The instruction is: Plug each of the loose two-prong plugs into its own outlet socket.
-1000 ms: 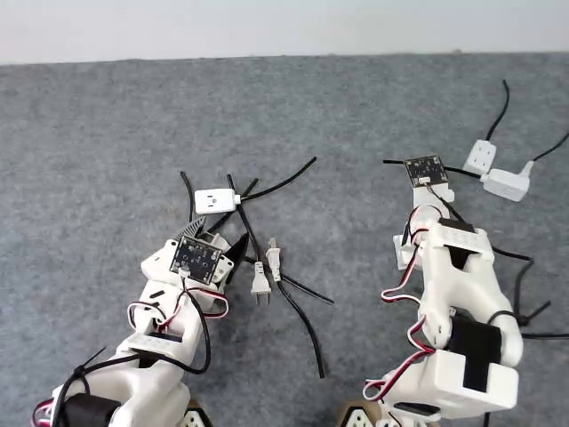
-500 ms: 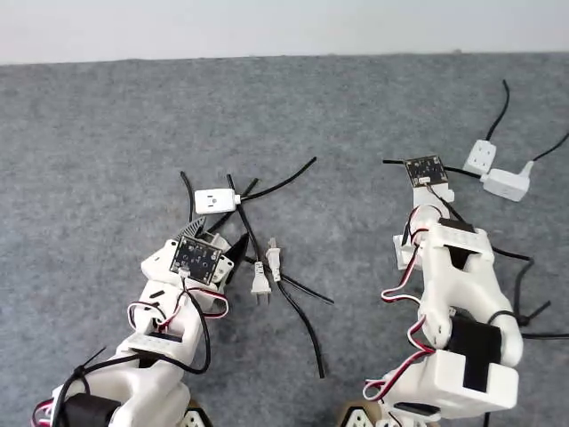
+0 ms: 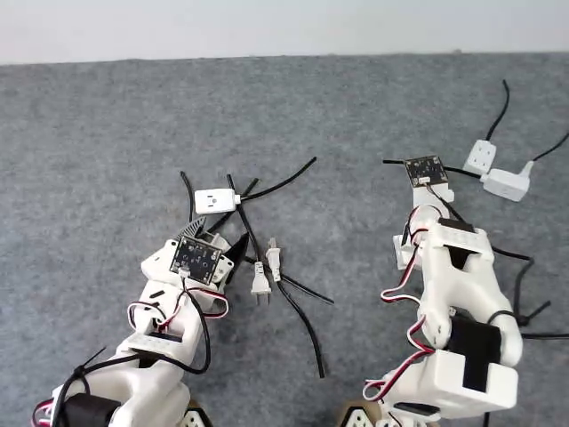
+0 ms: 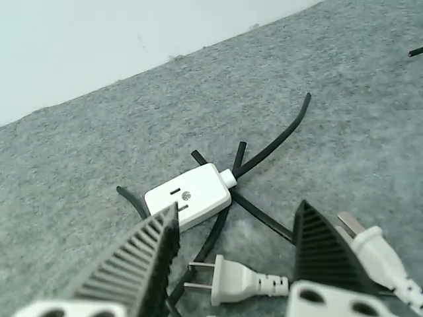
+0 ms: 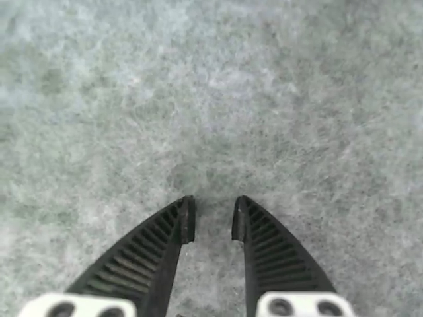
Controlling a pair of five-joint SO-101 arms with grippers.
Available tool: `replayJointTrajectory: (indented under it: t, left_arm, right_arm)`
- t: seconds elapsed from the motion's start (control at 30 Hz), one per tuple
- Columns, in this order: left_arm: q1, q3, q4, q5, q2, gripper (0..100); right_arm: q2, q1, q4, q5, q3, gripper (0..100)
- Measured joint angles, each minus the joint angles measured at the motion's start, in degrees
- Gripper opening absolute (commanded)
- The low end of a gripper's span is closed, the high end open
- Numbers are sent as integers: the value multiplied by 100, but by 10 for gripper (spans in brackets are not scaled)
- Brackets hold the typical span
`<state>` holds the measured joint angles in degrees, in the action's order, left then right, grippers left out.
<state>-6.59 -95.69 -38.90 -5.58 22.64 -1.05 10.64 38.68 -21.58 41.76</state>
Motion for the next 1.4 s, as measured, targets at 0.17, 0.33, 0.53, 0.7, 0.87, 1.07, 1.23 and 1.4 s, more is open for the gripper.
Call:
replayJointTrajectory:
  t: [0.17, 0.33, 0.53, 0.7, 0.87, 1.07, 1.23, 1.4]
  left_arm:
    - [0, 0, 0, 0, 0, 269]
    - [18, 0, -255, 0, 0, 269]
    - [756, 0, -1081, 0, 0, 269]
    - [1371, 0, -1451, 0, 0, 269]
    - [1503, 0, -1503, -484, 167, 269]
    - [1582, 0, -765, -712, 1433, 269]
    - [1802, 730, 1495, -721, 3279, 269]
    - [1565, 1899, 5002, -721, 5310, 269]
  right_arm:
    - [0, -9, 0, 0, 9, 108]
    - [0, -88, 0, 0, 9, 108]
    - [53, -211, 0, 0, 53, 109]
    - [387, -316, 448, 0, -88, 109]
    - [1354, -563, 1890, 0, -853, 109]
    - [2576, -730, 2998, 0, -1459, 109]
    - [3341, -712, 3095, 0, -1503, 109]
    - [3859, -721, 3121, 0, -1503, 109]
